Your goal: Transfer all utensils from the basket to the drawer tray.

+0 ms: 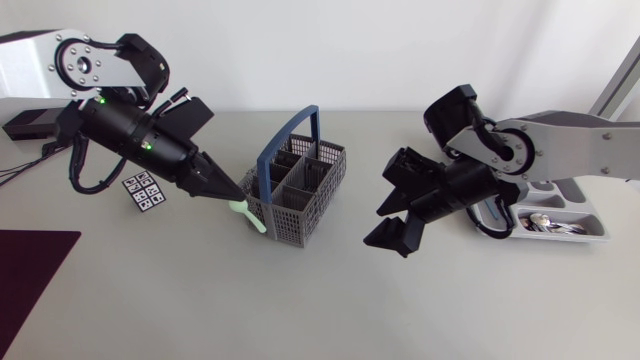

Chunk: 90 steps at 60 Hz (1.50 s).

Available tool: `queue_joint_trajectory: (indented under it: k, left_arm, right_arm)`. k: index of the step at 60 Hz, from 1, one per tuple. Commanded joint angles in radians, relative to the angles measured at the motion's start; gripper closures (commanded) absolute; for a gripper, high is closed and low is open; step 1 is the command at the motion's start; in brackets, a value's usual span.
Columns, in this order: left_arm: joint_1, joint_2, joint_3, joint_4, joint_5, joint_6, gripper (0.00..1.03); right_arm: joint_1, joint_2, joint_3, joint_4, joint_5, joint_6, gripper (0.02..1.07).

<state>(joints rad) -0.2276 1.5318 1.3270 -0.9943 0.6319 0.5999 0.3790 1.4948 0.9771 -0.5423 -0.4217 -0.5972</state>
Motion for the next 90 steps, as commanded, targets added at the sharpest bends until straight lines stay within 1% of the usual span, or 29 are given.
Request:
queue_joint_trajectory:
  k: [1,7,10,11,17,23,27,32,45,52,60,64,70,73,74,76,81,86,90]
  left_arm:
    - [-0.061,-0.056,-0.029,0.008,-0.018,-0.025,1.0]
    - [-0.154,-0.078,-0.041,0.019,-0.055,-0.012,1.0]
    - [-0.191,-0.078,-0.04,0.028,-0.058,-0.011,1.0]
    - [-0.223,-0.076,-0.037,0.036,-0.063,-0.006,1.0]
    - [-0.285,-0.058,-0.034,0.098,-0.07,0.001,1.0]
    - [-0.325,-0.013,-0.008,0.114,-0.07,0.031,1.0]
    - [-0.355,0.019,0.0,0.155,-0.07,0.041,1.0]
    - [-0.391,0.053,0.0,0.207,-0.07,0.047,1.0]
    - [-0.444,0.091,0.012,0.295,-0.074,0.046,1.0]
    - [-0.467,0.09,0.026,0.295,-0.072,0.04,1.0]
    - [-0.48,0.09,0.052,0.295,-0.067,0.018,1.0]
    - [-0.481,0.09,0.061,0.295,-0.066,0.012,1.0]
    - [-0.475,0.09,0.074,0.289,-0.054,0.008,1.0]
    - [-0.47,0.09,0.084,0.279,-0.041,0.005,1.0]
    - [-0.467,0.09,0.087,0.275,-0.032,0.005,1.0]
    - [-0.461,0.091,0.092,0.267,-0.017,0.003,1.0]
    - [-0.455,0.091,0.089,0.264,-0.017,0.005,1.0]
    - [-0.443,0.091,0.087,0.26,-0.005,0.005,1.0]
    - [-0.437,0.09,0.081,0.256,0.002,0.008,1.0]
  right_arm:
    - [-0.008,-0.038,-0.04,0.008,-0.008,-0.032,0.14]
    - [-0.008,-0.07,-0.074,0.036,-0.015,-0.055,0.14]
    - [-0.005,-0.087,-0.087,0.05,-0.032,-0.067,0.13]
    - [-0.005,-0.097,-0.095,0.058,-0.042,-0.078,0.11]
    - [0.0,-0.127,-0.118,0.085,-0.065,-0.108,0.09]
    - [0.006,-0.142,-0.123,0.1,-0.088,-0.121,0.09]
    - [0.017,-0.146,-0.126,0.11,-0.098,-0.128,0.09]
    - [0.031,-0.15,-0.138,0.151,-0.103,-0.128,0.09]
    - [0.083,-0.13,-0.16,0.222,-0.124,-0.135,0.11]
    - [0.11,-0.123,-0.172,0.232,-0.124,-0.161,0.21]
    - [0.116,-0.114,-0.183,0.248,-0.124,-0.173,0.46]
    - [0.113,-0.113,-0.186,0.249,-0.126,-0.187,0.56]
    - [0.097,-0.111,-0.19,0.251,-0.135,-0.194,0.65]
    - [0.086,-0.111,-0.189,0.251,-0.144,-0.194,0.74]
    - [0.081,-0.111,-0.189,0.252,-0.144,-0.196,0.8]
    - [0.074,-0.111,-0.186,0.255,-0.146,-0.196,0.88]
    - [0.058,-0.116,-0.178,0.252,-0.154,-0.194,0.88]
    - [0.046,-0.119,-0.175,0.243,-0.175,-0.196,0.91]
    - [0.044,-0.119,-0.176,0.242,-0.173,-0.196,0.92]
